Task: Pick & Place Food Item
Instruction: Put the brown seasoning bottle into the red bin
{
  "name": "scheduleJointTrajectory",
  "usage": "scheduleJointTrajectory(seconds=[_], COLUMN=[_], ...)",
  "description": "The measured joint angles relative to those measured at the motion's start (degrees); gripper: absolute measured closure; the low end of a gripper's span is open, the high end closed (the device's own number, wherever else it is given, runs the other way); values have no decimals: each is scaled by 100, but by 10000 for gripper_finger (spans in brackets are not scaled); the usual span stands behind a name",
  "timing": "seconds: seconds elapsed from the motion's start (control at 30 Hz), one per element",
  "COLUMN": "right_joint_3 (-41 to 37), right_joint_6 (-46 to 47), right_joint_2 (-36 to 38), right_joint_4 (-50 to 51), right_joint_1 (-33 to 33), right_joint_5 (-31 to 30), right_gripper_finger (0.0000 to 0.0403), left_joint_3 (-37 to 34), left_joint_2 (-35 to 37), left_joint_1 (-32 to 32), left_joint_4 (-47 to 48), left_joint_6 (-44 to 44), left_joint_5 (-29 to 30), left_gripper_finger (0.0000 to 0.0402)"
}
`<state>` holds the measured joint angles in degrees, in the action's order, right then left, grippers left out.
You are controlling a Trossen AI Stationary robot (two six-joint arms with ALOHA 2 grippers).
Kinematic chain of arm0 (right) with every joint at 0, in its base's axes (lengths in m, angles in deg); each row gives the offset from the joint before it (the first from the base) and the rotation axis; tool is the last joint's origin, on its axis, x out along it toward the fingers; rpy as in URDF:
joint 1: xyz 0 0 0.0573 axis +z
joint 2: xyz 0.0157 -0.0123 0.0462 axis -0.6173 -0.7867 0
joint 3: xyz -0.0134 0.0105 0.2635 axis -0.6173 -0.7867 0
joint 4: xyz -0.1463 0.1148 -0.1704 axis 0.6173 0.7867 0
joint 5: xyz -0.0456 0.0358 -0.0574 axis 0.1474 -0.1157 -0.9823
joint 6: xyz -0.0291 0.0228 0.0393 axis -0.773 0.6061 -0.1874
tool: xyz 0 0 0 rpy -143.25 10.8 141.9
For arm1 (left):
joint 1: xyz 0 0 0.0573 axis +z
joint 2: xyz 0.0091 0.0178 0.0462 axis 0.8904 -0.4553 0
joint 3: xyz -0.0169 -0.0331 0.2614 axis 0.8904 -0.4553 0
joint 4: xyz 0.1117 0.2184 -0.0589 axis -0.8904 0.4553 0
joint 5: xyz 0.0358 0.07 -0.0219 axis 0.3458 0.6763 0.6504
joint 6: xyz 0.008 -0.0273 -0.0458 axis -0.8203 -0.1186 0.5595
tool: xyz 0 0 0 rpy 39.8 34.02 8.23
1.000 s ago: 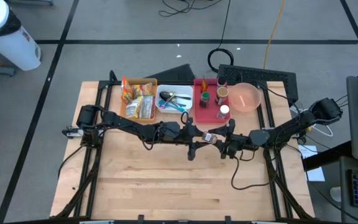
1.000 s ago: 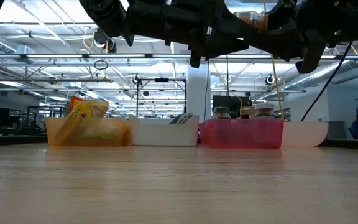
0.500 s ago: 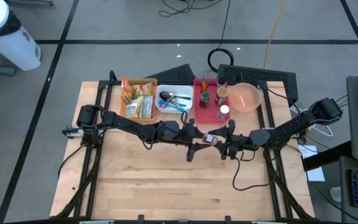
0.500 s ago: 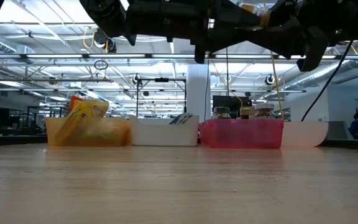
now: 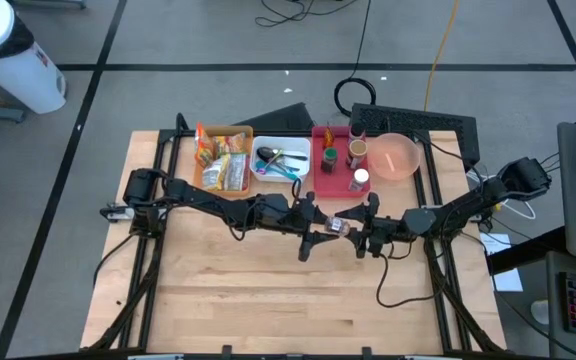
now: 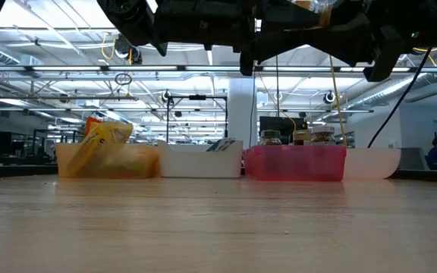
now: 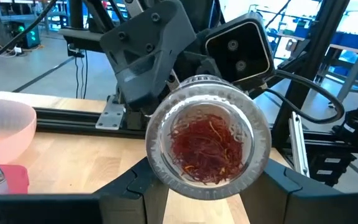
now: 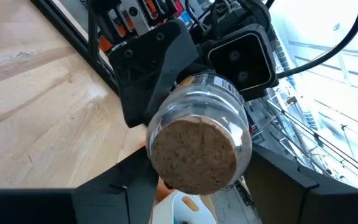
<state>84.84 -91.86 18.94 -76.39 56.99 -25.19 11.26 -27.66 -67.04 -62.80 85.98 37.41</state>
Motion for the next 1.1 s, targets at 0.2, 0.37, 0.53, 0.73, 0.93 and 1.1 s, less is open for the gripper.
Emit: scheduleJointTrajectory(seconds=[0.2, 0.37, 0.53, 0.73, 0.93, 1.1], right_joint_3=[0, 0, 0, 0, 0, 0], right_joint_6=[-27, -157, -256, -163, -111, -259], right_joint_2=[0, 0, 0, 0, -2, -2], right_joint_4=[-4, -219, -368, -153, -127, -130], right_joint_1=[-2, -2, -2, -4, -4, -4], right_joint_5=[2, -4, -9, -15, -5, 0], right_gripper_finger=[192, 185, 169, 145, 130, 130], left_joint_3=[0, 0, 0, 0, 0, 0], left_joint_2=[0, 0, 0, 0, 0, 0], left_joint_1=[0, 3, 41, 48, 48, 48], left_joint_4=[2, 1, 4, 15, 17, 15], left_joint_6=[2, 15, 89, 87, 87, 87], left_joint_5=[11, 22, 19, 20, 20, 20], left_gripper_finger=[229, 229, 229, 229, 229, 229])
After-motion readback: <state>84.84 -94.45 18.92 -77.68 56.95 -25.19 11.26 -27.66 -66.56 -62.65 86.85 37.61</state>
